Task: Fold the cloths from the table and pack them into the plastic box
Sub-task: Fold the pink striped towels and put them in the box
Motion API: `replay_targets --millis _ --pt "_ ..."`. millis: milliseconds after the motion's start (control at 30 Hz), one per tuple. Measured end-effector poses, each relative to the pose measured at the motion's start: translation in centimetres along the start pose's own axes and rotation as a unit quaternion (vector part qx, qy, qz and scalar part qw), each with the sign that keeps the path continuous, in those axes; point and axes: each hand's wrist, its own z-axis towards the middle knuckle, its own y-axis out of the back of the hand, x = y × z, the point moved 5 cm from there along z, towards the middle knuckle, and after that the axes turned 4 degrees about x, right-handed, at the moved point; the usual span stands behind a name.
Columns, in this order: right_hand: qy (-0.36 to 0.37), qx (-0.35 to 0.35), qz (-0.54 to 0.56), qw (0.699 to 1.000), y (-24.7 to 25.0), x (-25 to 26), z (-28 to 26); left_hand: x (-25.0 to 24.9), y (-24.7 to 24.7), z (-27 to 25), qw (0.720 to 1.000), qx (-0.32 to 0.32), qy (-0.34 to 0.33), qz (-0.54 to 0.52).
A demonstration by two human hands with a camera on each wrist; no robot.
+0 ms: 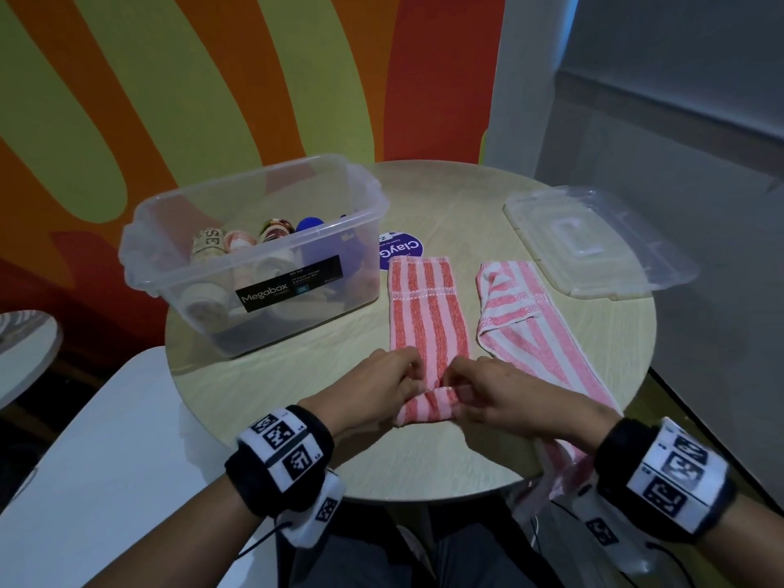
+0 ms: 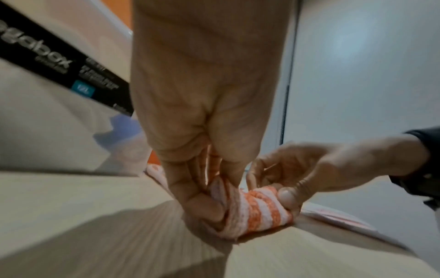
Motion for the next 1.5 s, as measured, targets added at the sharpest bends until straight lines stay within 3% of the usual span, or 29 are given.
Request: replay_targets --millis 67,133,267,433,533,633,733,800,933,1033,1133,1267,1367,1500 --pt "0.004 -0.024 0.053 0.998 -0.1 -0.6 0.4 -0.3 0.5 0.1 0.997 -0.025 0.019 0.065" --pt "-0.014 -0.023 0.096 0.995 0.0 -1.3 0.9 -0.7 1.2 -0.1 0.995 -0.047 -0.002 0.092" --pt "-0.051 -0.021 0.105 0.993 0.2 -2.0 1.1 -1.8 -0.1 -0.6 0.99 0.033 -0.072 0.114" --pt "-0.009 -0.032 -0.1 0.994 0.5 -0.3 -0.2 -1.5 -0.6 0.6 0.994 0.043 -0.077 0.071" --pt "0.023 -0.037 -0.16 0.986 0.0 0.3 0.1 -0.9 0.0 1.2 0.996 0.064 -0.061 0.018" --pt "0.028 -0.058 -0.066 0.996 0.4 -0.6 0.8 -1.2 0.4 1.3 0.998 0.055 -0.034 0.023" --pt "0.002 -0.034 0.074 0.997 1.1 -1.8 1.3 -1.5 0.3 1.4 0.998 0.06 -0.018 0.033" --pt "-0.018 -0.041 0.094 0.995 1.4 -2.4 1.5 -1.6 -0.1 1.7 0.996 0.08 -0.006 0.044" --pt "0.03 -0.066 -0.006 0.997 1.6 -1.8 0.9 -1.0 -0.2 2.5 0.996 0.055 0.031 0.055" --pt "0.061 -0.074 -0.142 0.985 0.5 -1.7 0.5 -1.0 0.2 2.5 0.989 0.02 0.034 0.139" --pt "0.066 -0.111 -0.178 0.975 0.1 -1.6 0.6 -1.6 1.0 2.1 0.985 -0.033 -0.018 0.171" --pt "0.028 -0.091 -0.184 0.978 0.4 -1.9 1.5 -2.2 0.6 1.6 0.982 0.003 -0.064 0.176" --pt "-0.021 -0.035 -0.09 0.995 1.5 -2.1 2.1 -2.1 0.9 1.9 0.993 0.008 -0.065 0.103" --pt "-0.001 -0.061 -0.087 0.994 2.2 -1.9 1.9 -0.6 0.8 3.0 0.999 0.043 0.003 0.007"
